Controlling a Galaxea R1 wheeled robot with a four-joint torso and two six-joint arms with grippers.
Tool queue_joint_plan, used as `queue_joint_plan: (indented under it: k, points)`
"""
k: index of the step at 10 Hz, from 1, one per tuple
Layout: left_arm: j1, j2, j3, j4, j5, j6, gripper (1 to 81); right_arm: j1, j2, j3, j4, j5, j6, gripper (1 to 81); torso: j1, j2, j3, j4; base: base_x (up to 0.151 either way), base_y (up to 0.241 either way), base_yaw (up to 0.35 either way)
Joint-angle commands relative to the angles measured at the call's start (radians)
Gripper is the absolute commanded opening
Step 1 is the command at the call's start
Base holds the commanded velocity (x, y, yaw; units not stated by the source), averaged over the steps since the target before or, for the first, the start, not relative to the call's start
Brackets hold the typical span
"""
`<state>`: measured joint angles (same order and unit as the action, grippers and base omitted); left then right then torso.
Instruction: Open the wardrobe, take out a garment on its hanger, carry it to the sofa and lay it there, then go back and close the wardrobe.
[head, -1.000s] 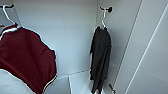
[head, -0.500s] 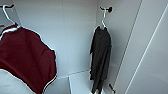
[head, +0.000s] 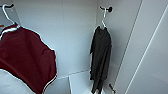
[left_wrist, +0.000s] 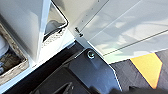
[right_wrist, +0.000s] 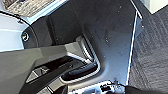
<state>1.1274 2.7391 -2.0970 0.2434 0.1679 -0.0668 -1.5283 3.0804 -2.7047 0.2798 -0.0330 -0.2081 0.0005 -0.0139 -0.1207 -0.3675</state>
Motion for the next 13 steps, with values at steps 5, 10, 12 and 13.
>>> queue_joint_plan:
  k: [5, 10, 12, 13]
  points:
    - [-0.314, -0.142, 0.379, -0.092, 0.139, -0.018, 81.1, 0.042, 0.002, 0.004, 0.012, -0.071, -0.001, 81.1, 0.000, 0.000, 0.000, 0.000, 0.000, 0.000, 0.000]
    - [-0.488, -0.211, 0.578, -0.125, 0.194, -0.093, 81.1, 0.036, 0.000, 0.004, 0.013, -0.071, -0.001, 81.1, 0.000, 0.000, 0.000, 0.000, 0.000, 0.000, 0.000]
    - [-0.562, -0.229, 0.641, -0.125, 0.196, -0.148, 81.1, 0.038, 0.000, 0.002, 0.013, -0.071, -0.001, 81.1, 0.000, 0.000, 0.000, 0.000, 0.000, 0.000, 0.000]
    - [-0.602, -0.225, 0.643, -0.125, 0.196, -0.176, 81.1, 0.039, 0.000, 0.002, 0.013, -0.071, -0.001, 81.1, 0.001, 0.000, 0.000, 0.000, 0.000, 0.000, 0.000]
